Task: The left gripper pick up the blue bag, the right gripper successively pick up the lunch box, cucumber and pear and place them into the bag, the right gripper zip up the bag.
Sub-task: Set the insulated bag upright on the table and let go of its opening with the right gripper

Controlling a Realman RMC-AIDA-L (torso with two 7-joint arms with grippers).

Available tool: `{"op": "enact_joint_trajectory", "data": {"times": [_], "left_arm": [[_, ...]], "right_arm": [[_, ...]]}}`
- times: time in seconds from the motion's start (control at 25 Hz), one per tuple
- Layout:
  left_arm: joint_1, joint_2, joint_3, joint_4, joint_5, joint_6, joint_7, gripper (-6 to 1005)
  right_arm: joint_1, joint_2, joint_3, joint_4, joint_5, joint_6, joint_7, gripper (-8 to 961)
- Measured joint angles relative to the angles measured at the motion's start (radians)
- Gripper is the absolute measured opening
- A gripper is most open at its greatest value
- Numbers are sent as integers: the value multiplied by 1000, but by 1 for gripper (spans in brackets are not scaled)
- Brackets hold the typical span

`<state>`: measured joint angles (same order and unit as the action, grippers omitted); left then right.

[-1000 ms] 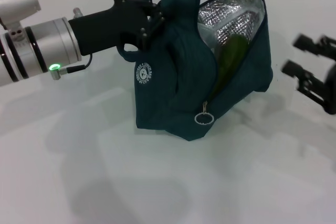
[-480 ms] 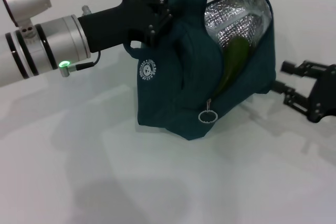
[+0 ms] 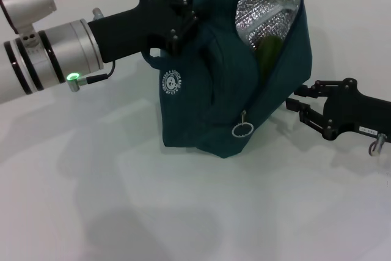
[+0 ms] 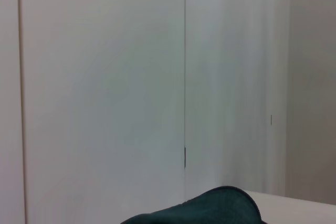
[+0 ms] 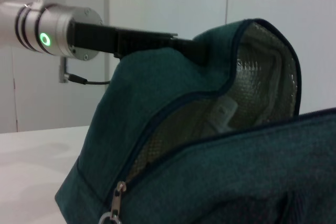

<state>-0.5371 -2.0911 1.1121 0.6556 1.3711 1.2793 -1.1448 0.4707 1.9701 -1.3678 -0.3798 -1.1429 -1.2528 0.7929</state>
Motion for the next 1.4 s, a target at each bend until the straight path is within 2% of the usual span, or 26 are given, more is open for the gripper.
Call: {"op": "enact_joint_trajectory", "data": {"times": [0.32,0.52,1.4], "left_arm": [[9,0,0,-1,-11,-1,7,96],[8,0,0,-21,-30,-1,23,96],[14,0,12,-43,-56,40,66,99]], "right_arm": [[-61,8,8,-84,6,13,0,266],[-104,36,93,-119,2,13,-8,267],[-44,45,47,-95,-1,29,-8,149]]}}
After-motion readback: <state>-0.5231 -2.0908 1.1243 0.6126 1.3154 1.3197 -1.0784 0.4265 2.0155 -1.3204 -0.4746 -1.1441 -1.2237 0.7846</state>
